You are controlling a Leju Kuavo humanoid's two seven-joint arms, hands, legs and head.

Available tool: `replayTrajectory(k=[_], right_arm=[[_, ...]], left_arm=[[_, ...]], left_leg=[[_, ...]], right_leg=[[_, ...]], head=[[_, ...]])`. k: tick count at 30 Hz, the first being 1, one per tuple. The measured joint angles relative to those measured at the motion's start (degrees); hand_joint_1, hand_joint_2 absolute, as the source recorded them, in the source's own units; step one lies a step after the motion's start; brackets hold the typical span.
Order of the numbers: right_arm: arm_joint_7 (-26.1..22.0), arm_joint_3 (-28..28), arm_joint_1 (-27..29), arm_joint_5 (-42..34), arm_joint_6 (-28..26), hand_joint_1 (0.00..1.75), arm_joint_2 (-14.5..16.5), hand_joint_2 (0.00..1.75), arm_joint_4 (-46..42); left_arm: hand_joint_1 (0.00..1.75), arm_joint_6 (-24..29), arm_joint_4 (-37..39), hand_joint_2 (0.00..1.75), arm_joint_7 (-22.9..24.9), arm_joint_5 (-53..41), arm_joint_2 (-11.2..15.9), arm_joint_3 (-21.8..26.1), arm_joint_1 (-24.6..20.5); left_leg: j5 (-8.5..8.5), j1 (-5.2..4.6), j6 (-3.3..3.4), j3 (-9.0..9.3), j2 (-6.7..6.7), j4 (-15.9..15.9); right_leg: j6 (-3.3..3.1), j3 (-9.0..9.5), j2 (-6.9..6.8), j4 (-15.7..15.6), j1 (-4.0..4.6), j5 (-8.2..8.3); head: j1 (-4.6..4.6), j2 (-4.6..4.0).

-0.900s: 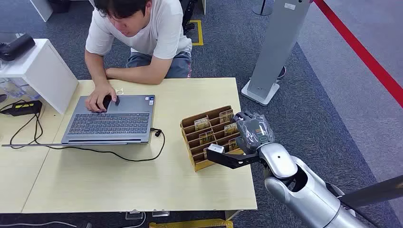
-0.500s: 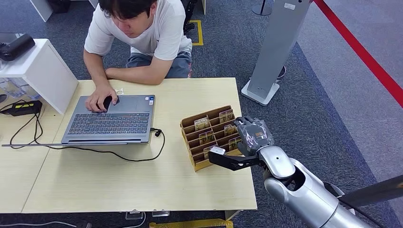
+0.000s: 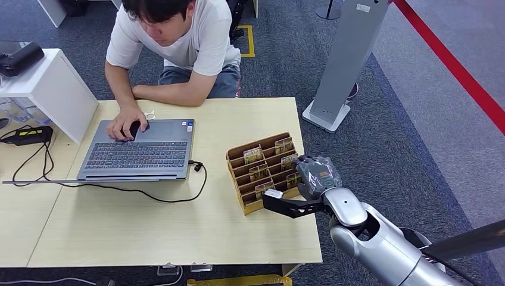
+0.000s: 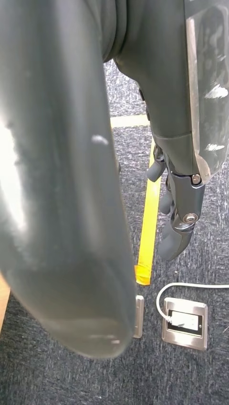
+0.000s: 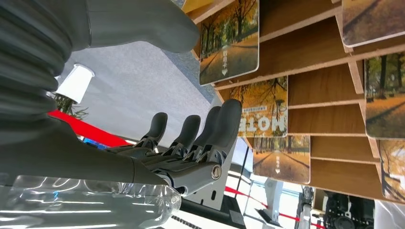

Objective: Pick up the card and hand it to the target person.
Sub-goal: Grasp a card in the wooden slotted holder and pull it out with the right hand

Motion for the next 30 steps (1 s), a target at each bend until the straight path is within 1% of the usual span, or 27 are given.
replayTrajectory(k=[6, 12, 15, 23, 28, 30], right_arm=[[-0.27, 0.48, 0.02, -0.04, -0.33, 0.84, 0.05, 1.75, 1.16], [-0.56, 0.8, -0.02, -0.07, -0.78, 0.86, 0.25, 1.75, 2.03], [-0.79, 0.9, 0.02, -0.09, -0.87, 0.96, 0.37, 1.75, 2.42], [-1.46, 1.19, -0.02, -0.1, -1.4, 1.3, 0.63, 1.75, 3.54], [-1.6, 1.23, -0.14, -0.13, -1.7, 1.47, 0.73, 1.75, 4.16], [-1.63, 1.23, -0.22, -0.14, -1.82, 1.5, 0.82, 1.75, 4.38]], left_arm=[[0.0, 0.25, 0.0, 0.0, 0.0, -0.01, 0.0, 0.0, 0.0], [0.0, 0.35, 0.0, 0.0, 0.02, 0.01, 0.0, 0.0, 0.0], [0.0, 0.38, 0.0, 0.0, 0.02, 0.1, 0.0, 0.0, 0.0], [0.0, 0.52, 0.0, 0.0, 0.02, 0.15, 0.0, 0.0, 0.01], [0.0, 0.5, 0.01, 0.0, 0.0, 0.15, 0.0, 0.0, 0.01], [0.0, 0.5, 0.0, 0.0, 0.0, 0.15, 0.0, 0.0, 0.01]], left_leg=[[0.0, 0.0, 0.0, 0.0, 0.0, 0.0], [0.0, 0.0, 0.0, 0.0, 0.0, 0.0], [0.0, 0.0, 0.0, 0.0, 0.0, 0.0], [0.0, 0.0, 0.0, 0.0, 0.0, 0.0], [0.0, 0.0, 0.0, 0.01, 0.0, 0.0], [0.0, 0.0, 0.0, 0.01, 0.0, 0.0]], right_leg=[[0.0, 0.0, 0.0, 0.0, 0.0, 0.0], [0.0, 0.01, 0.0, 0.0, 0.0, 0.0], [0.0, 0.0, 0.0, 0.0, 0.0, 0.0], [0.0, 0.0, 0.0, 0.0, 0.0, 0.0], [0.0, 0.01, 0.0, 0.0, 0.0, 0.0], [0.0, 0.01, 0.0, 0.0, 0.0, 0.0]], head=[[-0.01, 0.0], [-0.01, 0.0], [0.01, 0.0], [-0.01, 0.0], [0.0, 0.0], [-0.01, 0.0]])
